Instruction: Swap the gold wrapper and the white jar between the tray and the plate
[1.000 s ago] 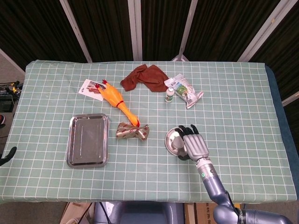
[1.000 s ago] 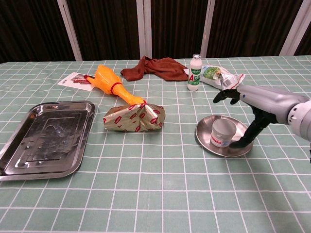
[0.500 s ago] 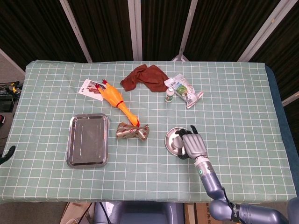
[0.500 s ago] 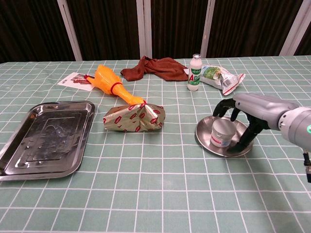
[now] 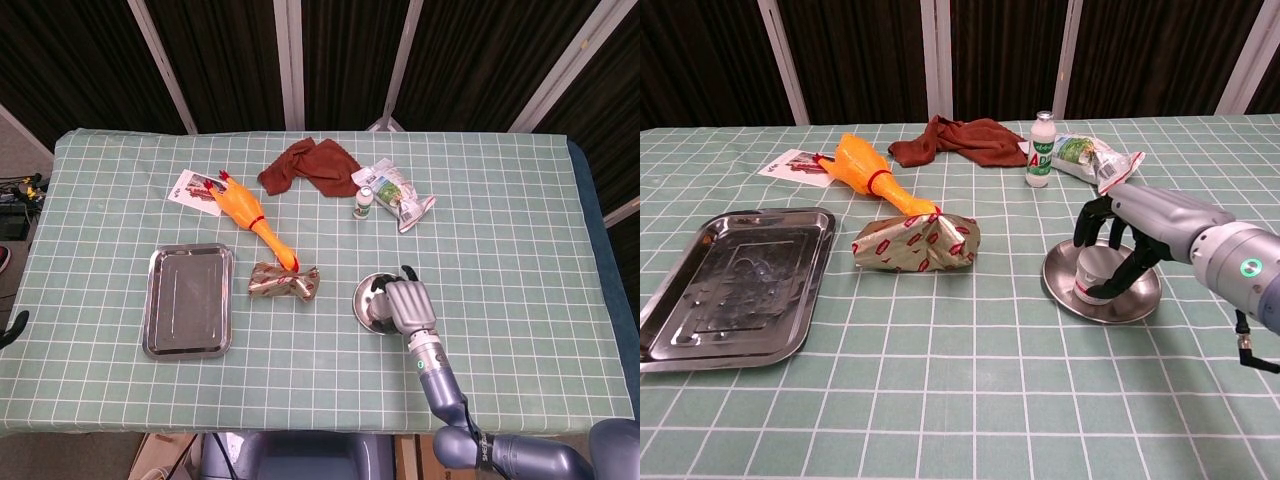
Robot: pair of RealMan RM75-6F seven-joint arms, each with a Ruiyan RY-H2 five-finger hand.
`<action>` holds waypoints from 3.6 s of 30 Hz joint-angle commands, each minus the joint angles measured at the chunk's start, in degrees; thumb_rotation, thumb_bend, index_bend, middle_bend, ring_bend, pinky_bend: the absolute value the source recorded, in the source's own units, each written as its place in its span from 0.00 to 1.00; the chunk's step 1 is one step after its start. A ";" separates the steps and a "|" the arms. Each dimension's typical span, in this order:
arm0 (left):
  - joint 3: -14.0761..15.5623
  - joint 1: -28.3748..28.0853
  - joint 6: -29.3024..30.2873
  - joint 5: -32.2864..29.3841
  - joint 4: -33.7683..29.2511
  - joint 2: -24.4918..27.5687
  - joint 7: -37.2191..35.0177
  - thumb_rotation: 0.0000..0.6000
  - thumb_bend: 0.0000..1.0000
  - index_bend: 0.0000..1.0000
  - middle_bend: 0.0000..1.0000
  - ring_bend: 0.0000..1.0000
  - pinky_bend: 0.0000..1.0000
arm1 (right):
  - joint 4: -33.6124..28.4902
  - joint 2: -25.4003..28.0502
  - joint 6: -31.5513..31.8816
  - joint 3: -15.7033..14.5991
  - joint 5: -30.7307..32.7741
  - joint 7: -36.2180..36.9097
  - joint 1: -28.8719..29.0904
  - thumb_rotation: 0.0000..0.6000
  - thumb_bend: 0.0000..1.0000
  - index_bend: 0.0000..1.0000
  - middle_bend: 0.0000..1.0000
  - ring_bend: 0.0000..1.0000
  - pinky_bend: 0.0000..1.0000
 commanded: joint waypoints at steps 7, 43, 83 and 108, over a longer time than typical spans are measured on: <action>-0.21 0.27 -0.19 0.14 -0.41 0.15 -0.24 1.00 0.33 0.27 0.04 0.00 0.22 | -0.23 0.40 -0.47 -0.20 0.62 0.37 0.19 1.00 0.22 0.44 0.42 0.46 0.13; -1.64 0.82 -1.70 -1.29 -0.80 1.23 -2.82 1.00 0.33 0.27 0.04 0.00 0.23 | -14.05 -0.12 3.65 -5.71 -9.66 -5.86 0.82 1.00 0.27 0.54 0.51 0.56 0.20; -2.84 0.74 -3.28 -3.58 -0.17 1.32 -3.81 1.00 0.33 0.27 0.04 0.00 0.24 | -11.46 -11.72 5.69 -1.76 -5.14 -15.76 5.42 1.00 0.13 0.29 0.28 0.26 0.02; -3.41 0.86 -3.65 -4.68 0.06 1.29 -4.00 1.00 0.33 0.27 0.04 0.00 0.24 | 4.84 -20.81 3.38 15.29 5.77 -13.55 16.90 1.00 0.13 0.26 0.22 0.22 0.01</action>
